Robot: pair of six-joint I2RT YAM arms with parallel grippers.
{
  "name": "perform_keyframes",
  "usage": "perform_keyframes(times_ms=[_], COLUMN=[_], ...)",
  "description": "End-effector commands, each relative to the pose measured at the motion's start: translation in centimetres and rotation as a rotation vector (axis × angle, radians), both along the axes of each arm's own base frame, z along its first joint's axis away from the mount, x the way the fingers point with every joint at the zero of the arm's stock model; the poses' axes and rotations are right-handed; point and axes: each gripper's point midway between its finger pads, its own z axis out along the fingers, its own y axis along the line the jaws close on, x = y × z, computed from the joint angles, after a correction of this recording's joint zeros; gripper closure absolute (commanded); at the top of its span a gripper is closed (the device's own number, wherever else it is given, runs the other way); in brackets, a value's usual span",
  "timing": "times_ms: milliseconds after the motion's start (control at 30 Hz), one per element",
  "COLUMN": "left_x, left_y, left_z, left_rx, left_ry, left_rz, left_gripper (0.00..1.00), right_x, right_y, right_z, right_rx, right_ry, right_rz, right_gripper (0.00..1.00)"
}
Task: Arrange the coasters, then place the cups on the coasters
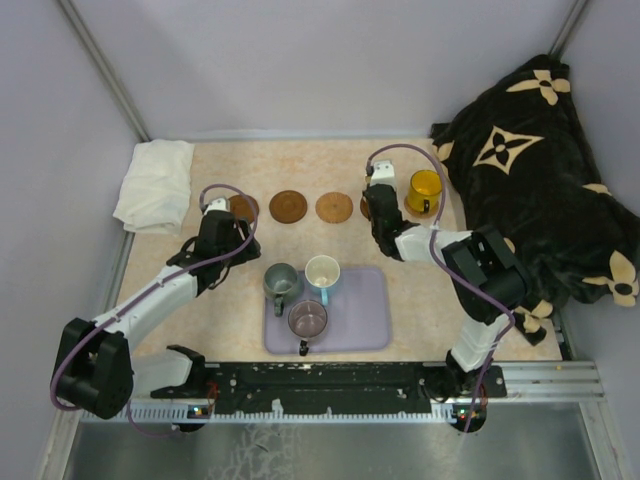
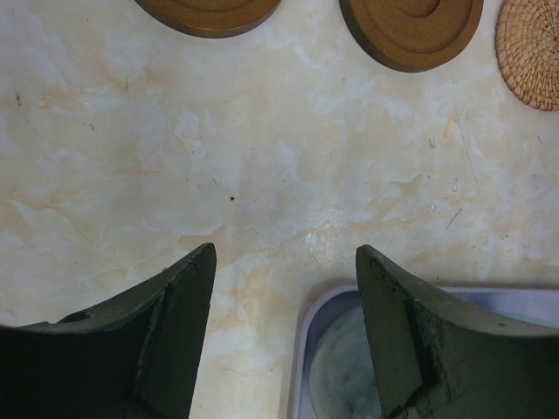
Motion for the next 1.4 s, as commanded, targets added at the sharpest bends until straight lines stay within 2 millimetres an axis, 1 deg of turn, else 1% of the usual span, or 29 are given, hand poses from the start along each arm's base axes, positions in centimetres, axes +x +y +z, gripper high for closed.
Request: perform_keyframes(times_ms=[0,467,933,1367], left_x=[0.7,0.7,0.6,0.6], left_y=[-0.3,-0.4,-0.4,-0.4], left_z=[0.8,0.7,0.6,0.6], left_rx=[-0.004,-0.005,-0.003,-0.002], left_ry=[-0.026,-0.022,-0.018,-0.016], left_rz=[-0.005,-0.006,-0.007,-0.009], left_gripper=[0.28,0.28,0.28,0.28], right_x=[1.9,1.2,0.9,0.1], right_y=[0.1,-0.6,-0.7,-0.9], right_z=[4.6,3.9,3.9,2.3], right_rx=[0.100,0.094,0.109,0.139], right_ry=[-0.166,-0.154,-0.151,-0.113], right_rz=[-0.049,-0.073,-0.074,-0.094], right_gripper=[1.00,1.00,1.00,1.00])
